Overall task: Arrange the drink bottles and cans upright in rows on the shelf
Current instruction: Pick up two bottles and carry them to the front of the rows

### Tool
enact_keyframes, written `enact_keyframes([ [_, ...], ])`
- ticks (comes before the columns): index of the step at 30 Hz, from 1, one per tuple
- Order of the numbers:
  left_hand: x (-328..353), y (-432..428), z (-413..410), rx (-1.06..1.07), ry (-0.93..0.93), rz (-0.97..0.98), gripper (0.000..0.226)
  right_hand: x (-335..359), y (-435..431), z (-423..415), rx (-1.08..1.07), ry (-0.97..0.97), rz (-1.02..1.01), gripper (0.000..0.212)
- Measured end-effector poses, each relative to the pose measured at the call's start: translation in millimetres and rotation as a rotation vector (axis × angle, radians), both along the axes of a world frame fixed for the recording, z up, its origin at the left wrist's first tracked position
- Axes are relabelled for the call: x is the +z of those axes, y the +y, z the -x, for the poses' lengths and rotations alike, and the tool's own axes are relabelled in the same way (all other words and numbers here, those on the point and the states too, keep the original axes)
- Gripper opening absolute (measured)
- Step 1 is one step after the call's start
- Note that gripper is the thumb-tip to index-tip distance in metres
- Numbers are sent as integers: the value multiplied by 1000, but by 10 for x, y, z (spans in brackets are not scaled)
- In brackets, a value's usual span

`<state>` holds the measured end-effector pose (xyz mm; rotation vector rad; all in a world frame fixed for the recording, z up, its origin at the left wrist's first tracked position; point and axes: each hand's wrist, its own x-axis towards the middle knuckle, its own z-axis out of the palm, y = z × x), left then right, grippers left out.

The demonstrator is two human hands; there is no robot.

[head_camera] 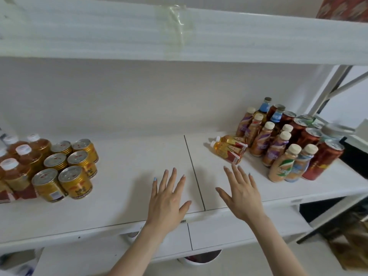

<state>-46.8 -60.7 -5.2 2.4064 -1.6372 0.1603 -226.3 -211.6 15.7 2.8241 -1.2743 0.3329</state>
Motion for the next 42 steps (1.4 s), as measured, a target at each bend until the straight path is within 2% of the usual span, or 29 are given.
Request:
enact_keyframes([
  [7,8,-729,384,64,-4,29,66,101,-843,259,37,-20,-6,72],
  [10,-24,-1132,551,106,36,45,67,136,-1259,342,81,-18,-49,63],
  [15,-132,-1704,766,194,113,61,68,111,-1859,349,140,34,-109,61],
  [18,-189,-1941,789,248,187,32,77,72,-2132,259,155,62,-158,57],
  [21,-140,-2184,765,311,431,7,75,73,-2330,125,143,36,-201,57],
  [24,-88,-2447,681,383,760,78,67,78,-2503,-58,151,29,-228,55],
  [27,-39,-2696,623,430,988,143,56,69,-2680,-250,171,63,-276,57],
  [29,-46,-2848,599,488,1091,192,52,44,-2780,-372,185,82,-307,59],
  [33,-179,-3102,483,639,1201,244,67,-34,-2911,-593,189,154,-372,58],
  [35,-198,-3163,452,669,1227,269,62,-73,-2944,-666,190,180,-362,56],
  [39,-169,-3169,463,663,1465,405,43,-119,-2969,-723,160,152,-320,45],
  [42,-206,-3122,442,657,1540,477,43,-159,-2969,-730,133,82,-347,42],
])
